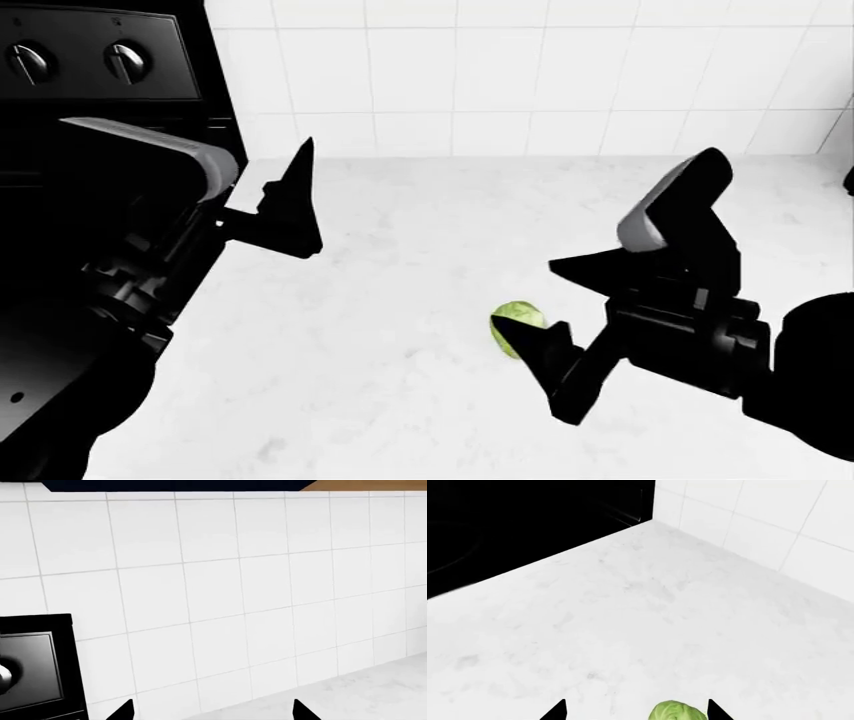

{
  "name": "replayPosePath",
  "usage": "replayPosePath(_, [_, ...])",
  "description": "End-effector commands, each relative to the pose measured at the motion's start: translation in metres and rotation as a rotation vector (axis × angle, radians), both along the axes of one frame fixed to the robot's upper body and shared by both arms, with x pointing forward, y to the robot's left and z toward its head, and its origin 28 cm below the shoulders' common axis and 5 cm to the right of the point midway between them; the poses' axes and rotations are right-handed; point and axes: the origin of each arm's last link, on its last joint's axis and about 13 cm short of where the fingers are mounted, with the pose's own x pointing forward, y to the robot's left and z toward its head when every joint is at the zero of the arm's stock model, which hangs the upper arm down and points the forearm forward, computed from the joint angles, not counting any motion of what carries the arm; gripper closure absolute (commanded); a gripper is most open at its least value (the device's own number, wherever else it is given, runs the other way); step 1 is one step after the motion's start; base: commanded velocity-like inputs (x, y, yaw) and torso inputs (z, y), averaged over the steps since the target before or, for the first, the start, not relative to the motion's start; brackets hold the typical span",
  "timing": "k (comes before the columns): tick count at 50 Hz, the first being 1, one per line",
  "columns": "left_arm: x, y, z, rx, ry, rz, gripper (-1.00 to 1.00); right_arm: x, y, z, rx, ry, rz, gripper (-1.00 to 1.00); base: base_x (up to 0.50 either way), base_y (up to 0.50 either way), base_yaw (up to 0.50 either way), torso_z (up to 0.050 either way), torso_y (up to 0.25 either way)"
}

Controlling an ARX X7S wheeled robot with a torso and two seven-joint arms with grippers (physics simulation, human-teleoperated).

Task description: Pick the lime, brussel sprout from the counter and place them in the cabinet. Then close the cabinet.

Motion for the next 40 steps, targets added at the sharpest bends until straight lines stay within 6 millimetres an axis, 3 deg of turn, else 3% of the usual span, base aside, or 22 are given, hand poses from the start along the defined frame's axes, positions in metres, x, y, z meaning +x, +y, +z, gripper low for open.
replayPosePath(1, [-0.004,-0.002,-0.023,0.025,0.100,-0.014,-1.00,0.005,0.004,-0.002,-0.012,0.013,-0.002,-1.00,0.00,0.00,0.00,0.000,0.000])
replayPosePath(40, [-0.003,-0.003,-0.026,0.023,0.107,-0.014,-1.00,0.023,0.006,-0.026,0.010,0.070,-0.084,-1.00,0.00,0.00,0.00,0.000,0.000])
